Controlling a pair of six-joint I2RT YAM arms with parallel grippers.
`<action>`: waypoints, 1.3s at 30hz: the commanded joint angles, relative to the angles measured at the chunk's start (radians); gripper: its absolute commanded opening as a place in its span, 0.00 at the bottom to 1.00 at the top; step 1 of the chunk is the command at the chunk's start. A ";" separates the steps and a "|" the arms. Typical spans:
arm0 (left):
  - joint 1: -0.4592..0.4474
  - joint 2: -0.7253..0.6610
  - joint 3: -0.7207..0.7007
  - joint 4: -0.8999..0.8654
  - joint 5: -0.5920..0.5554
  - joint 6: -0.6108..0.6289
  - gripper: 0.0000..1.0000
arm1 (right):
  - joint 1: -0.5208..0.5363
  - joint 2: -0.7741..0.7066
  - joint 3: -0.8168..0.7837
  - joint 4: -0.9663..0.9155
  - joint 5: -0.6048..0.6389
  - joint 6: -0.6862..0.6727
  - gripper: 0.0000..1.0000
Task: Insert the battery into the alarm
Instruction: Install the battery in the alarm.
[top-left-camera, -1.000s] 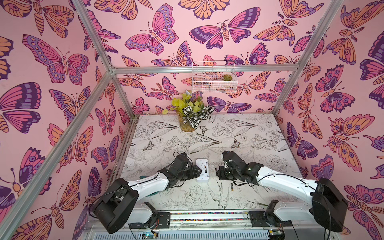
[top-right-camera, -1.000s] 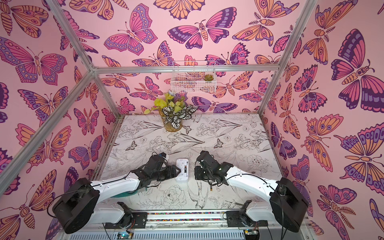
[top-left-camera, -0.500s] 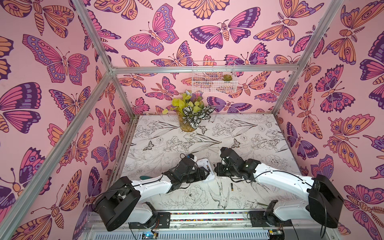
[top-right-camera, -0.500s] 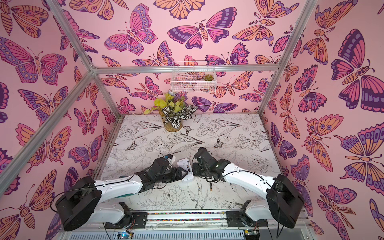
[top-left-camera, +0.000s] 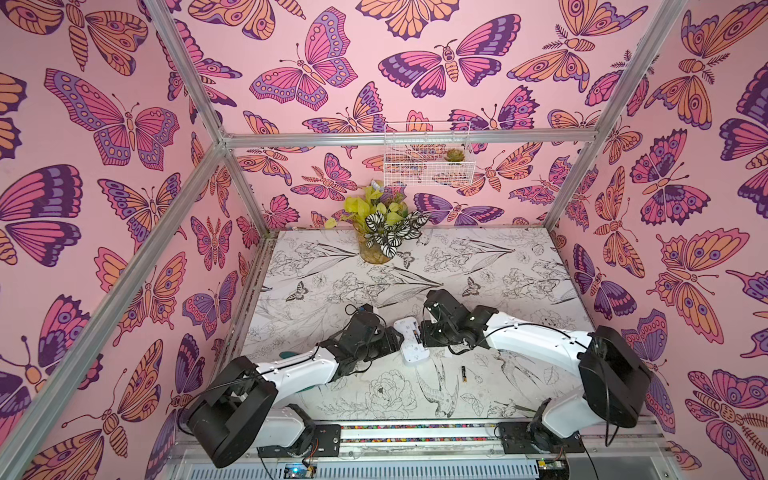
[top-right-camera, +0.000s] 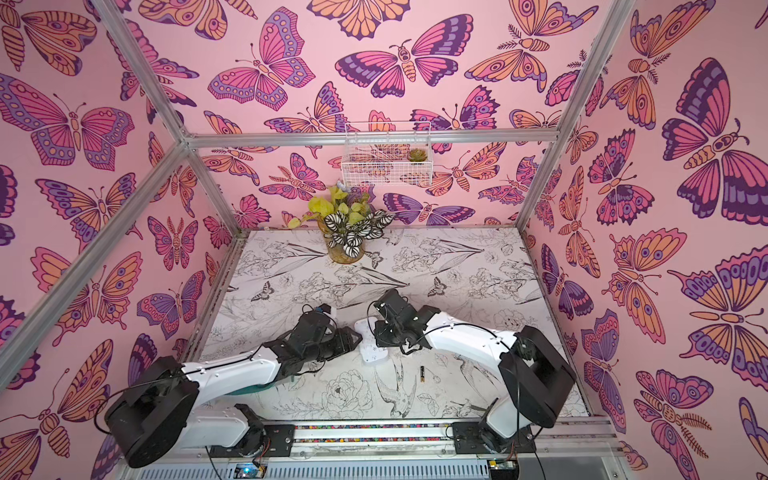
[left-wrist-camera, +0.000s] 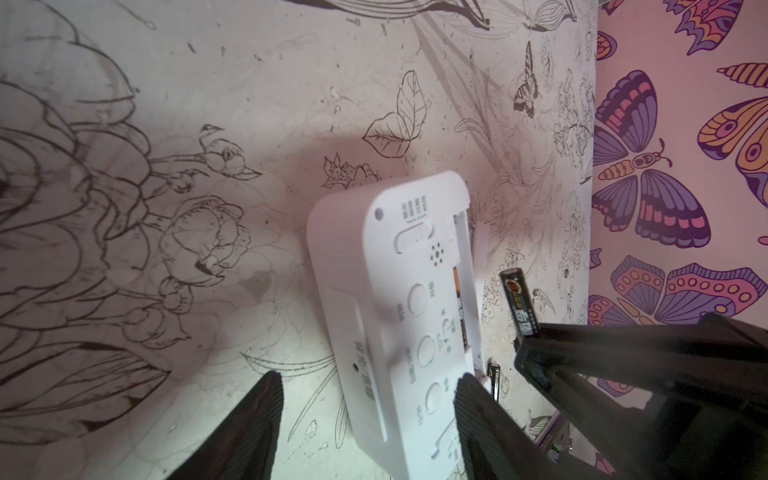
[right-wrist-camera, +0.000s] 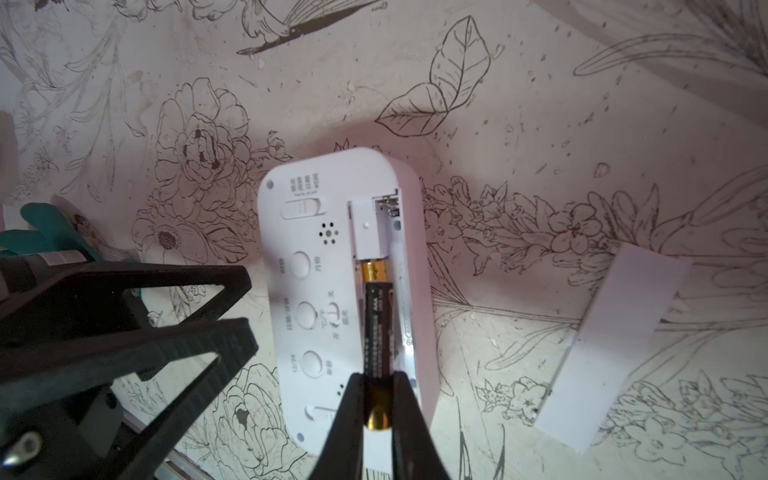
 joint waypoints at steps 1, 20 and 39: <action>0.011 0.024 0.018 -0.019 -0.026 0.022 0.70 | 0.007 0.044 0.045 -0.046 0.018 -0.018 0.00; 0.020 0.047 0.035 -0.028 -0.052 0.050 0.73 | 0.008 0.080 0.071 -0.075 0.035 -0.014 0.25; 0.140 0.222 0.332 -0.164 0.044 0.222 0.58 | 0.030 -0.045 0.039 -0.111 0.082 -0.021 0.21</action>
